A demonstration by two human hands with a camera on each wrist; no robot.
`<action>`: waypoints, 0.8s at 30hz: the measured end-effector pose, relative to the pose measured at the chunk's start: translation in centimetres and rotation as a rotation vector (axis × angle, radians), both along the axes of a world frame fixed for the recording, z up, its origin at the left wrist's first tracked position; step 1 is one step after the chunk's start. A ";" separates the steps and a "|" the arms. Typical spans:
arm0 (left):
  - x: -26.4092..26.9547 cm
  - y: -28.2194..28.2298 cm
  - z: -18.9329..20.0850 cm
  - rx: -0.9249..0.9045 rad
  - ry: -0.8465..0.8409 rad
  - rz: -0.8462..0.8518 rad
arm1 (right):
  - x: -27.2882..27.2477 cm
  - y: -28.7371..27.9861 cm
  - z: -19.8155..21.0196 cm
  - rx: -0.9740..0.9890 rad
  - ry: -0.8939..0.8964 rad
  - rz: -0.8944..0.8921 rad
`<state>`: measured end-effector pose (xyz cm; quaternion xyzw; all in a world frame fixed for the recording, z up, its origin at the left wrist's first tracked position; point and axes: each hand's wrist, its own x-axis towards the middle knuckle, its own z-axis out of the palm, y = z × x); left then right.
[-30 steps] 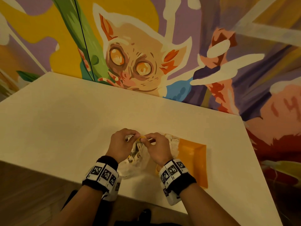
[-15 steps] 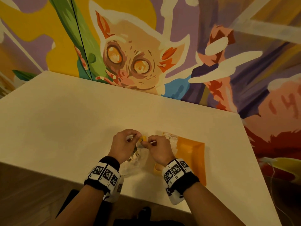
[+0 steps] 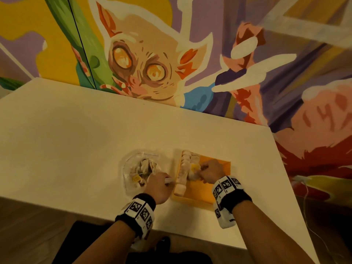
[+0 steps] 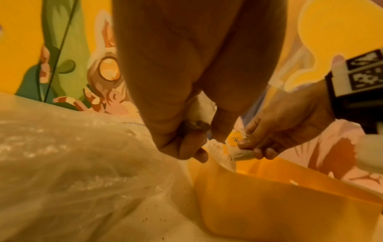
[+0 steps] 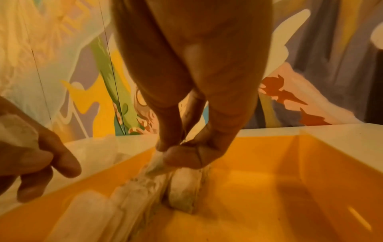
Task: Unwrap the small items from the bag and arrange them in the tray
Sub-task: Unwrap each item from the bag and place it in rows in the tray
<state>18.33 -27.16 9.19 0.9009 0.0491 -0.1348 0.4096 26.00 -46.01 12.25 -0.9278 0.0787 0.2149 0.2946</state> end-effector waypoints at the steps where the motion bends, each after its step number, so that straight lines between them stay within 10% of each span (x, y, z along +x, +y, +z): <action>1: 0.0 -0.2 -0.3 0.034 0.009 -0.012 | -0.1 0.1 -0.1 -0.012 0.036 0.001; 24: 0.4 -1.4 -0.7 0.117 0.138 -0.072 | 1.3 0.9 -4.6 -0.171 0.165 -0.105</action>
